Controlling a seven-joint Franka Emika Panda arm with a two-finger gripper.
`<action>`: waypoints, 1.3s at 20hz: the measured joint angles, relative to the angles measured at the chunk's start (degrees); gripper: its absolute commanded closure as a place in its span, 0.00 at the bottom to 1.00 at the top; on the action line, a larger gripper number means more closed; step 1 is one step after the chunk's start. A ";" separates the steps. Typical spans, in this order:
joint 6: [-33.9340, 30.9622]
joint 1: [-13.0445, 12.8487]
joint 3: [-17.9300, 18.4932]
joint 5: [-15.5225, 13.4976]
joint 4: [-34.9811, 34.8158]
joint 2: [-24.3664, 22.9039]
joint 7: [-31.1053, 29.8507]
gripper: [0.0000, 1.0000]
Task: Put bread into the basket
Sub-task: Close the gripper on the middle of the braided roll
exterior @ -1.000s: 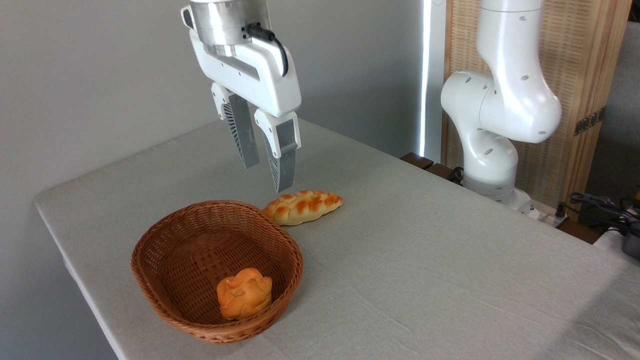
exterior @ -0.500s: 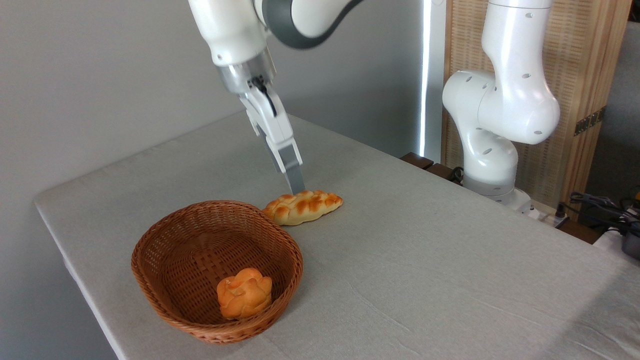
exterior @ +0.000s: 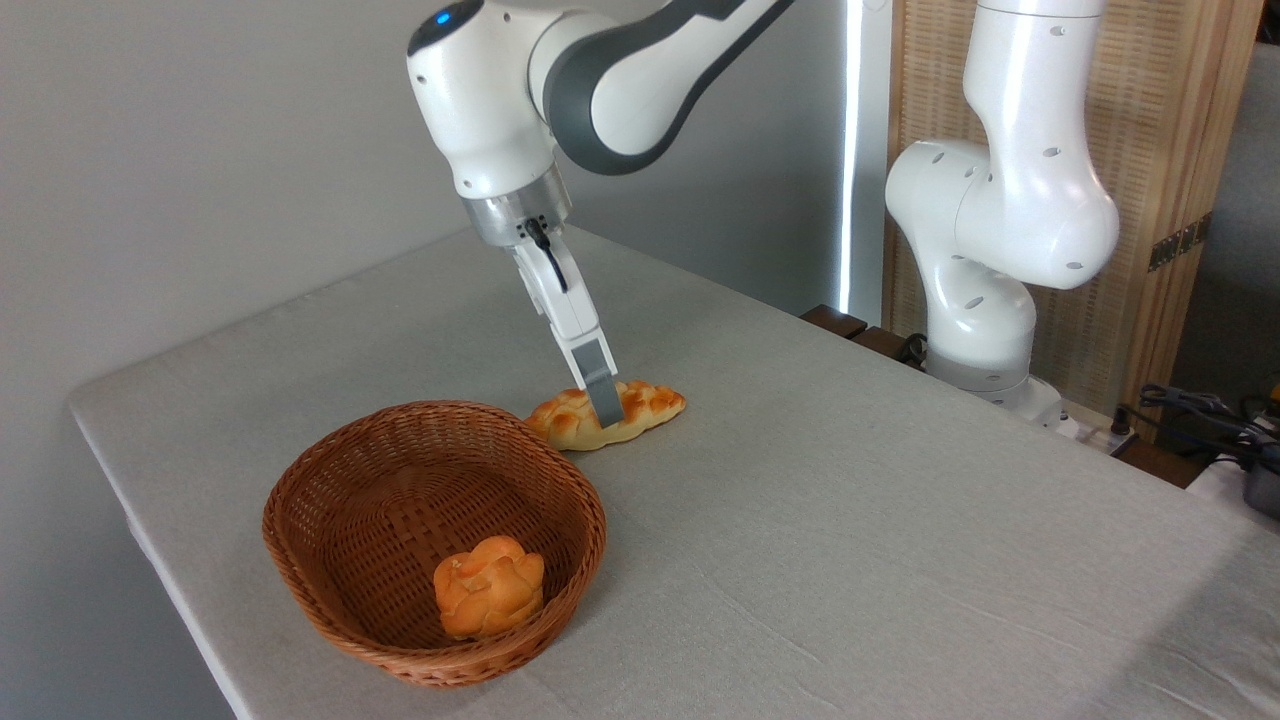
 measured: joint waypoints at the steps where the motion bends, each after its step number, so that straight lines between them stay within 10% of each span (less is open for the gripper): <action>1: 0.48 0.00 -0.36 0.00 -0.70 0.01 0.00 0.00; 6: 2.56 -0.01 -0.74 0.00 -2.70 0.30 0.00 0.55; 9: 3.03 -0.01 -0.74 0.00 -2.87 0.53 0.00 0.69; 26: 3.44 -0.05 -0.86 0.00 -2.93 0.77 0.00 0.70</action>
